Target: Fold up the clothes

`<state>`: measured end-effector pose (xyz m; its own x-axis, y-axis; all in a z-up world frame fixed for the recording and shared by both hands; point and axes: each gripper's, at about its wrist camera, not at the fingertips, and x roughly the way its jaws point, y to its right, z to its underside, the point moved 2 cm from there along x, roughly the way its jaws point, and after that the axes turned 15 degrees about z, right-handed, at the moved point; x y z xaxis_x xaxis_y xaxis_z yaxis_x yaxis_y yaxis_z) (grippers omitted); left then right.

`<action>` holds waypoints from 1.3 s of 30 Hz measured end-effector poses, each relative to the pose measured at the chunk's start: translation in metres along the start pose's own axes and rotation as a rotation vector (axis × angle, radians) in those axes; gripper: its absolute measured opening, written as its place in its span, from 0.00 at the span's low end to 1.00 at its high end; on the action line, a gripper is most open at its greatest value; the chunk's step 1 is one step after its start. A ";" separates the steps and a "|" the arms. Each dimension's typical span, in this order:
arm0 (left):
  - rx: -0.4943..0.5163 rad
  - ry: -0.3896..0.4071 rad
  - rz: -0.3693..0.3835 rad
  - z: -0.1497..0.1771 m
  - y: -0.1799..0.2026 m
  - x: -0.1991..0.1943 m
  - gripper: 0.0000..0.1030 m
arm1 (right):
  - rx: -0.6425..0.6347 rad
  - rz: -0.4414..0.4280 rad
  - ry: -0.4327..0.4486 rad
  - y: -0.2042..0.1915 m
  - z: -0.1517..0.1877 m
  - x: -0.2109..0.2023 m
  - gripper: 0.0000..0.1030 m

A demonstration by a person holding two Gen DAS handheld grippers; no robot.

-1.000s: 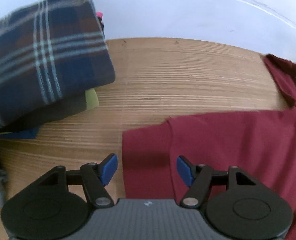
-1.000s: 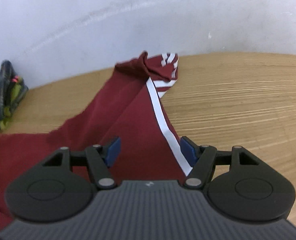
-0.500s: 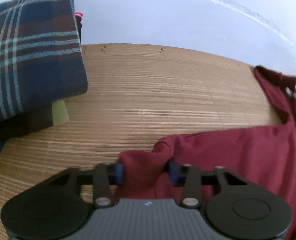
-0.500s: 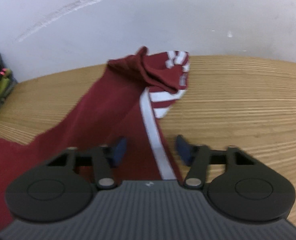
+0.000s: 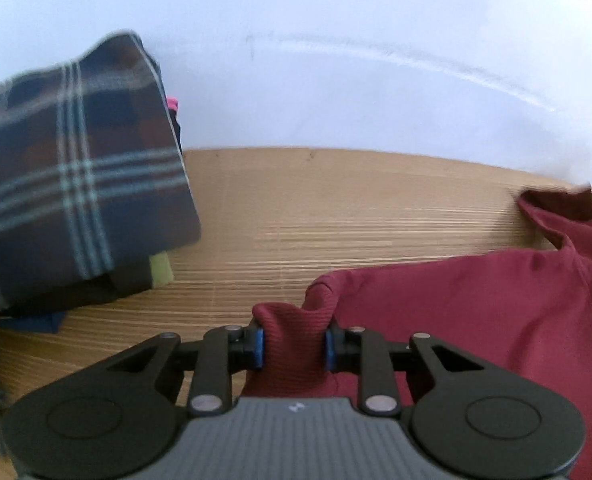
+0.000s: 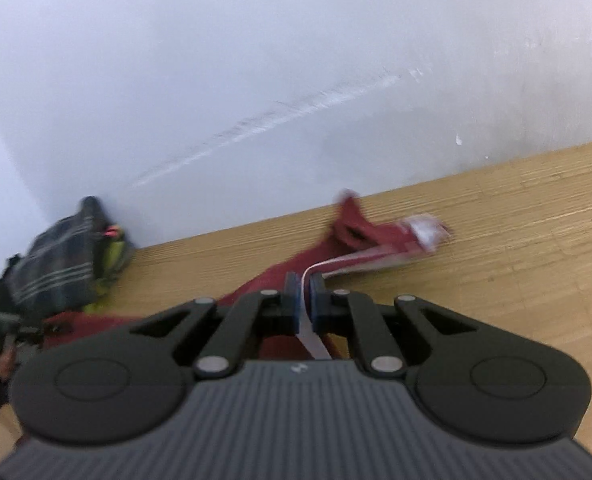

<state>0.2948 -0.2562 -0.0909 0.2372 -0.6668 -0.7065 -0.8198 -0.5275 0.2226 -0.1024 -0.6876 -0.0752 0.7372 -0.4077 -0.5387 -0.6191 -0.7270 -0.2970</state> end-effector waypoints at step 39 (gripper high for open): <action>0.062 -0.065 -0.092 0.096 0.054 -0.108 0.63 | -0.282 -0.122 -0.351 -0.241 0.117 0.023 0.46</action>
<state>0.1748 -0.1627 -0.0671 0.2805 -0.5804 -0.7645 -0.8270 -0.5504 0.1144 0.0318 -0.4568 -0.1081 0.6335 -0.1338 -0.7621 -0.4003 -0.8995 -0.1748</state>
